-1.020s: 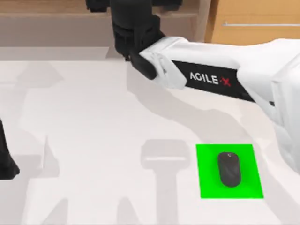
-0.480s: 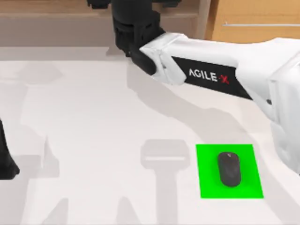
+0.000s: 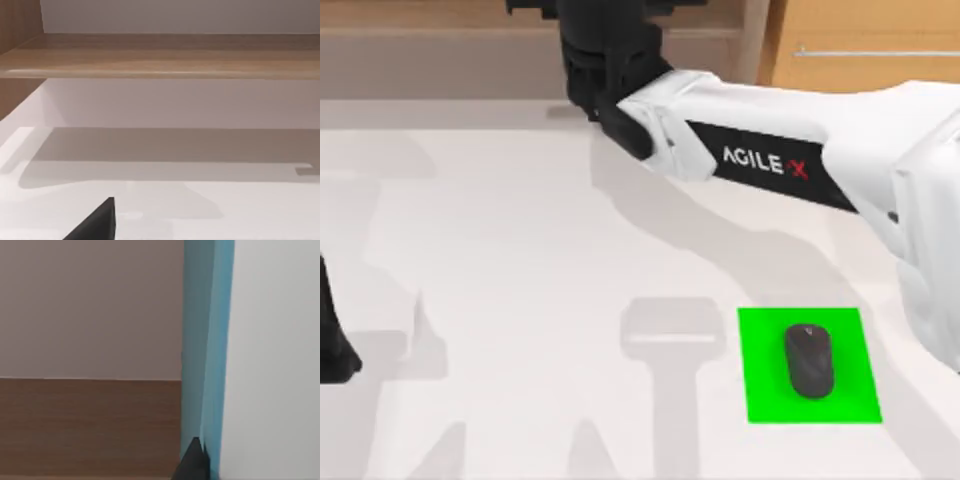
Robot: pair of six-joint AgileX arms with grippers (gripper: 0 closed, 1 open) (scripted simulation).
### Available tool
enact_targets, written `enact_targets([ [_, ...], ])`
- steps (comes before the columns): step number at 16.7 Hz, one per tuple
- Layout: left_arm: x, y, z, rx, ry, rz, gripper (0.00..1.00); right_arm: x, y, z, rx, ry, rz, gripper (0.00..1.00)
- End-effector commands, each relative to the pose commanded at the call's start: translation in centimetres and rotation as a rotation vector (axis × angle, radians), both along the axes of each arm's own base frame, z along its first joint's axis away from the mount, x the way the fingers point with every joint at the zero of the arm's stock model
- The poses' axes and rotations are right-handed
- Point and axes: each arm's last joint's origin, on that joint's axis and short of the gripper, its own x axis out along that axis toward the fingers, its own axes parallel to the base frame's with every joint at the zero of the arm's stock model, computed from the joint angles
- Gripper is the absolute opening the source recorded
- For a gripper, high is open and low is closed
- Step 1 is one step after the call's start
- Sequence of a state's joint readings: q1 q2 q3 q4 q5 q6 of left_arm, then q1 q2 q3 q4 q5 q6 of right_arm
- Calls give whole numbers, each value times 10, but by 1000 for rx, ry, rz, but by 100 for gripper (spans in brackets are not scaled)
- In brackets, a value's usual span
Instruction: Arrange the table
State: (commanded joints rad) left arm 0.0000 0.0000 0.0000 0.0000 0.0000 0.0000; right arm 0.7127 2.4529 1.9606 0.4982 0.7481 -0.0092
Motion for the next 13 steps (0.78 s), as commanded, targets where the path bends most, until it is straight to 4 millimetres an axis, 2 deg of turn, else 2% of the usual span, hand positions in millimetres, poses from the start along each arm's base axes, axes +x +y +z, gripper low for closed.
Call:
enact_targets([
  [3,0,0,0,0,0,0,100,0,0,0,0,0,0,2],
  [4,0,0,0,0,0,0,100,0,0,0,0,0,0,0],
  [13,0,0,0,0,0,0,100,-2,1,2,3,-2,3,0],
])
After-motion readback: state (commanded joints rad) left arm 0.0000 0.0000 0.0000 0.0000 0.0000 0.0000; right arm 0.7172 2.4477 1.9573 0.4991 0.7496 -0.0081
